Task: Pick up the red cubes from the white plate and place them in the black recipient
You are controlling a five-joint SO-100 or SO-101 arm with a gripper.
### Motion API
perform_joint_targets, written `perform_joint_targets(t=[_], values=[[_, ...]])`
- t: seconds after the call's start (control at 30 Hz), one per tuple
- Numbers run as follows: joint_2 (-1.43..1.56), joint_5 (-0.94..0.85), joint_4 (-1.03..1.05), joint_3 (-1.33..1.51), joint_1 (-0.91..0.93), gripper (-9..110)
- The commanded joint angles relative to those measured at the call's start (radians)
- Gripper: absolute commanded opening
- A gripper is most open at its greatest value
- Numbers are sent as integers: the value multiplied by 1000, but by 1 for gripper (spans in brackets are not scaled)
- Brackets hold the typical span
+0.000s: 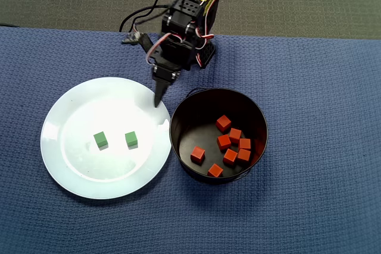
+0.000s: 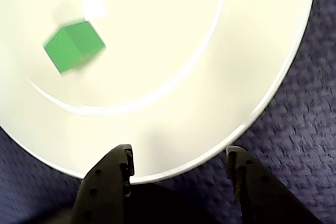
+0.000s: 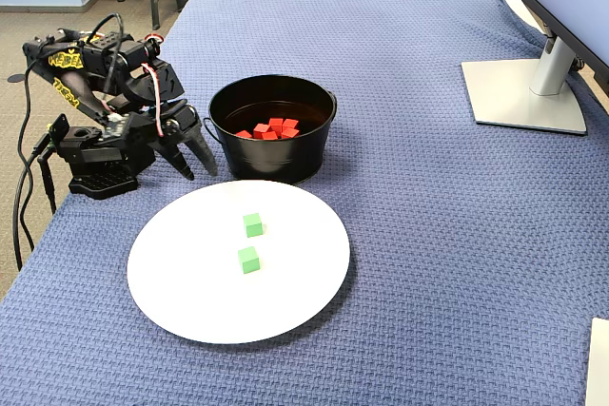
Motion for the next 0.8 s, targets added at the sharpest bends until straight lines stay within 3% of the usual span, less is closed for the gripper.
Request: perform_joint_targets(t=[0.0,0.2,0.77], values=[[48,49,14,12,-120,13],[114,86,57,66,-230,13],[135,92,43,107,-225,2]])
